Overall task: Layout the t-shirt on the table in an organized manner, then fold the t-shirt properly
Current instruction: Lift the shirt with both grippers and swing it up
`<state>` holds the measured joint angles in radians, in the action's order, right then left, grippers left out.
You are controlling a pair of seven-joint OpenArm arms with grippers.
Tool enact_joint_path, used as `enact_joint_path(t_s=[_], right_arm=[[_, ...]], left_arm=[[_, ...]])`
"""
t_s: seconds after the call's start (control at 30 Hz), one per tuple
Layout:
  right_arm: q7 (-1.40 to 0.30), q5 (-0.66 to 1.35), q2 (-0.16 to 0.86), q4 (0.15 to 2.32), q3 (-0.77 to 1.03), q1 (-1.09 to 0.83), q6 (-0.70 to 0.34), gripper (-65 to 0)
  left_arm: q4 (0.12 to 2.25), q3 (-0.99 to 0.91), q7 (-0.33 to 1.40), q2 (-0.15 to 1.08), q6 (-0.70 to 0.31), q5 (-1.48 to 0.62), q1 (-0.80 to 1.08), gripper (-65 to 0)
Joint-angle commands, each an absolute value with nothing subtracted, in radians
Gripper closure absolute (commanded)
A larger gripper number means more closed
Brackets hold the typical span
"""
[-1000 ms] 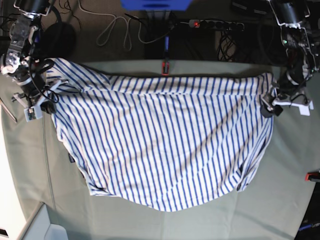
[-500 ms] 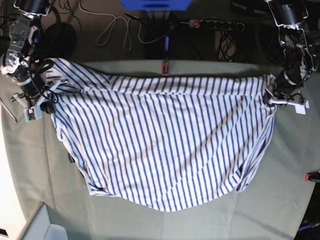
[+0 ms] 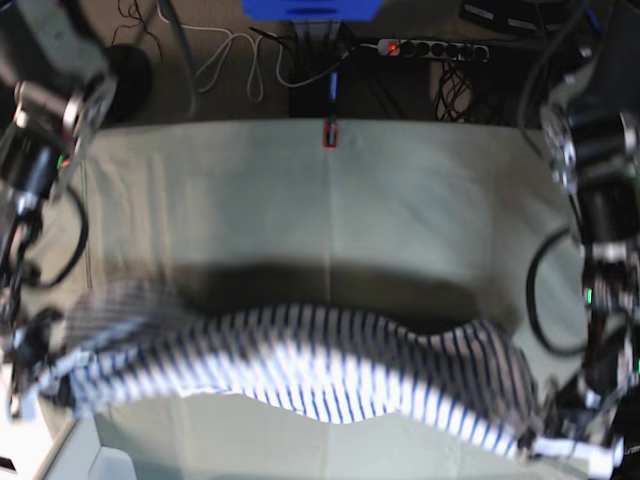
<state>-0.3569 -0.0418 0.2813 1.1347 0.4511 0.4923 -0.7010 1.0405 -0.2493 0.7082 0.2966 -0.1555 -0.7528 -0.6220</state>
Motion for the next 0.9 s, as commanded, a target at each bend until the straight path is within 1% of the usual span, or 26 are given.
enact_joint_path(t_s=[0.0,0.17,0.3,0.4,0.5,0.6,0.67,0.73,0.8,0.87], right_arm=[[-0.321,-0.027,0.32,1.106,0.452,0.587,-0.698,0.0],[-0.317,-0.027,0.398,0.871,0.378,0.901,-0.698,0.0],[-0.268,-0.028,0.409,0.794,0.302,1.106,-0.698,0.0],[-0.263,-0.028,0.426,0.792,0.274,1.198,-0.697,0.0],[-0.262,-0.025,0.429,0.792,0.275,1.241,-0.644,0.0],[-0.265,-0.021,0.46,0.792,0.278,1.234,-0.642,0.0],[-0.274,-0.021,0.464,0.796,0.3,1.171,-0.642,0.0],[-0.292,-0.021,0.464,0.845,0.36,1.092,-0.647,0.0],[-0.334,-0.021,0.461,0.934,0.412,0.972,-0.694,0.0],[-0.375,-0.021,0.455,1.027,0.452,0.852,-0.698,0.0]], left_arm=[[1.03,-0.222,0.688,0.306,-0.159,-0.765,-0.705,-0.2],[0.855,-0.145,0.671,0.297,-0.159,-0.765,-0.963,-0.2],[0.7,-0.11,0.545,0.266,-0.162,-0.766,-1.162,-0.2],[0.628,-0.067,0.487,0.263,-0.166,-0.766,-1.274,-0.2],[0.618,-0.035,0.463,0.263,-0.168,-0.774,-1.309,-0.2],[0.618,-0.035,0.46,0.271,-0.168,-0.776,-1.309,-0.2],[0.618,-0.035,0.469,0.288,-0.168,-0.777,-1.282,-0.2],[0.63,-0.036,0.47,0.308,-0.168,-0.811,-1.205,-0.2],[0.662,-0.036,0.47,0.34,-0.168,-0.886,-1.092,-0.2],[0.705,-0.035,0.47,0.374,-0.16,-0.958,-0.981,-0.2]])
